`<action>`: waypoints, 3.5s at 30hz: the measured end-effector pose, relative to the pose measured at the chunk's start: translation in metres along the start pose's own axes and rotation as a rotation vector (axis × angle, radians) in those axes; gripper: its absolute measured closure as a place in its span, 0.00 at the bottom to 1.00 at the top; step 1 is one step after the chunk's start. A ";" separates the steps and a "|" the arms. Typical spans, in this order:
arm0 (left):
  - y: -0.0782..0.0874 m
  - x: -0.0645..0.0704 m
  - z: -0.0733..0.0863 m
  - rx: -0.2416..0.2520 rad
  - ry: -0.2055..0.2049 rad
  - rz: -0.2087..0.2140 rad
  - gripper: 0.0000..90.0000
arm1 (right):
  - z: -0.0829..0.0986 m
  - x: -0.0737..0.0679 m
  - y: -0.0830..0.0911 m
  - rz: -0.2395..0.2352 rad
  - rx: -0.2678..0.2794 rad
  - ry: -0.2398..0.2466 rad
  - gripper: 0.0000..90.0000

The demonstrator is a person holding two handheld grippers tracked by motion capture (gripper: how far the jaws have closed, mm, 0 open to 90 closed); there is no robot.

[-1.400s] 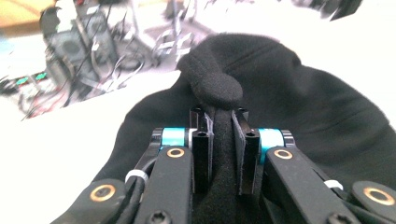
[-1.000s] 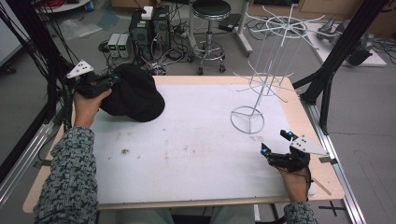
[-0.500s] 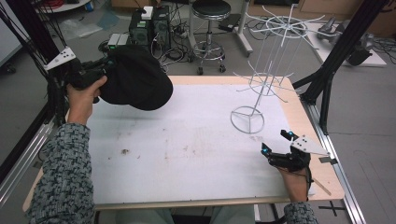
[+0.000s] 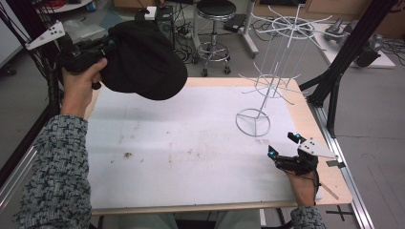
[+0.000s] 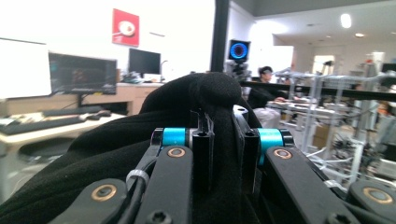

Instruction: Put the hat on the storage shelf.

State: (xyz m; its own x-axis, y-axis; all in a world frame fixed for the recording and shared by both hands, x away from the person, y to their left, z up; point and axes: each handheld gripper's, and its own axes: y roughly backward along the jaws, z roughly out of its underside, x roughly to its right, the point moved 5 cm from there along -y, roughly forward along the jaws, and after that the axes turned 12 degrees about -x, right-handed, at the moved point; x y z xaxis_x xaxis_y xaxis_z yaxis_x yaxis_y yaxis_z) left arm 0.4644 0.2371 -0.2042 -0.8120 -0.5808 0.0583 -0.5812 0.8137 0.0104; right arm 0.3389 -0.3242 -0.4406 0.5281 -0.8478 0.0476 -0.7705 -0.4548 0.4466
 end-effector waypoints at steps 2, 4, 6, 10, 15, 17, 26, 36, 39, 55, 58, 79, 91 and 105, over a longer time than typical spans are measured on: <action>-0.007 0.013 -0.016 0.005 -0.024 0.042 0.90 | 0.000 0.001 0.000 0.001 0.003 0.002 0.07; -0.009 0.017 -0.021 0.013 -0.028 0.056 0.90 | 0.000 0.001 0.000 0.000 0.002 0.000 0.07; -0.014 0.025 -0.031 0.026 -0.034 0.089 0.90 | 0.000 0.001 0.000 -0.004 0.001 -0.003 0.07; -0.025 0.043 -0.055 0.061 -0.047 0.161 0.90 | 0.000 0.002 0.000 -0.002 0.003 -0.004 0.07; -0.036 0.062 -0.079 0.091 -0.069 0.220 0.90 | 0.001 0.002 -0.001 -0.005 -0.002 -0.010 0.07; -0.038 0.065 -0.083 0.099 -0.076 0.230 0.90 | 0.001 0.002 -0.001 -0.006 -0.003 -0.007 0.07; -0.059 0.097 -0.113 0.128 -0.105 0.337 0.90 | 0.004 0.006 0.002 -0.002 -0.007 -0.005 0.07; -0.083 0.122 -0.135 0.169 -0.111 0.439 0.90 | 0.008 0.009 0.006 0.003 -0.013 -0.007 0.07; -0.093 0.129 -0.138 0.180 -0.103 0.473 0.90 | 0.008 0.009 0.005 0.002 -0.013 -0.005 0.07; -0.150 0.153 -0.133 0.165 -0.074 0.554 0.89 | 0.010 0.011 0.005 0.000 -0.022 -0.010 0.07; -0.160 0.151 -0.126 0.136 -0.066 0.550 0.89 | 0.010 0.011 0.005 -0.001 -0.020 -0.007 0.07; -0.192 0.146 -0.084 -0.151 -0.090 0.492 0.86 | 0.009 0.011 0.002 -0.008 -0.027 -0.006 0.07; -0.211 0.150 -0.054 -0.336 -0.174 0.439 0.81 | 0.009 0.010 0.001 -0.011 -0.031 -0.007 0.07; -0.233 0.157 -0.009 -0.503 -0.299 0.353 0.73 | 0.008 0.010 0.000 -0.011 -0.029 -0.008 0.07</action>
State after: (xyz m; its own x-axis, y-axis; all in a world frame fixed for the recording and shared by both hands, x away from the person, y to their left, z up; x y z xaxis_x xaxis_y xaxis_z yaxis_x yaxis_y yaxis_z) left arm 0.4729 -0.0430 -0.1883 -0.9703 -0.2015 -0.1341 -0.2419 0.8266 0.5081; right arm 0.3410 -0.3349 -0.4476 0.5338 -0.8449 0.0352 -0.7536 -0.4563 0.4732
